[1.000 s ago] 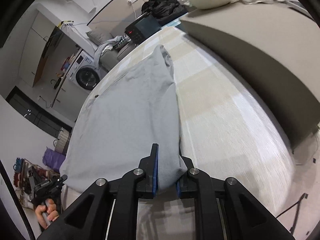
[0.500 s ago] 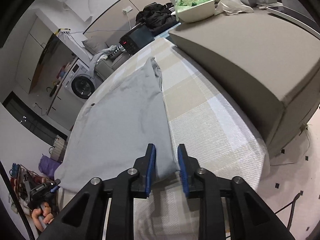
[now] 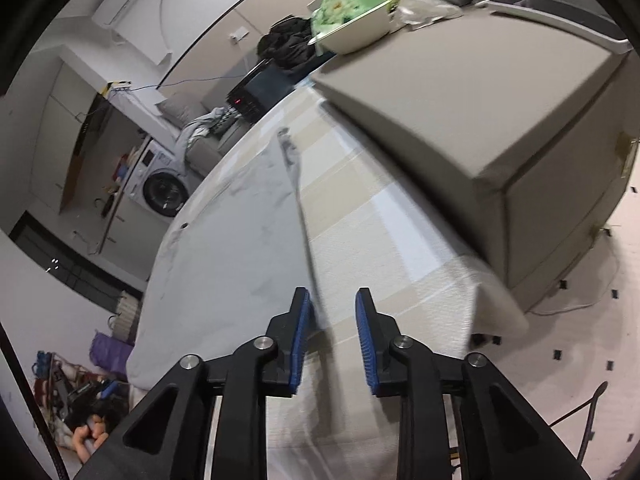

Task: Fold small clothes

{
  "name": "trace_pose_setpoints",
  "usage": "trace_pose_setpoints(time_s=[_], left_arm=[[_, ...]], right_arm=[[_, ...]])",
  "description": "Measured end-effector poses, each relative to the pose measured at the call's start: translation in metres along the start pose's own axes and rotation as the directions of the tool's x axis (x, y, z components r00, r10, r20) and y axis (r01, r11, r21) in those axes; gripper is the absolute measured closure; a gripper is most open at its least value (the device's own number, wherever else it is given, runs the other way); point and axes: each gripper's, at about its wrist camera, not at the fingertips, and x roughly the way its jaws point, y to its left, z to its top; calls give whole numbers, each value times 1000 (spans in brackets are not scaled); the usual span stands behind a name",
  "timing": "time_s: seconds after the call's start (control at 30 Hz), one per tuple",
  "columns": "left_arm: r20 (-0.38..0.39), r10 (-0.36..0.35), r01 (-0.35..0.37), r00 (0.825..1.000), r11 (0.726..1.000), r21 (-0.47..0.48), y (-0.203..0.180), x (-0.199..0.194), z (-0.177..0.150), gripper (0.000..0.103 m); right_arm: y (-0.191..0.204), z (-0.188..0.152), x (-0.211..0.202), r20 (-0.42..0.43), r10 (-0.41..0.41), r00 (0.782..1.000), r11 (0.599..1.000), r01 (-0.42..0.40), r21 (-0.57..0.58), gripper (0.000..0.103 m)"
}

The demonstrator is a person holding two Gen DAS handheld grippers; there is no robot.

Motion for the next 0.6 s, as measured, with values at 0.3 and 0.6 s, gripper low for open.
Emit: trace_pose_setpoints(time_s=[0.3,0.6], left_arm=[[-33,14,-11,999,993,114,-20,31,-21,76],[-45,165,-154,985,970,188,-4,22,-21,91]], right_arm=[[17,-2,12,-1,21,1000,999,-21,-38,67],[16,-3,6,60,-157,986,981,162,-106,93]])
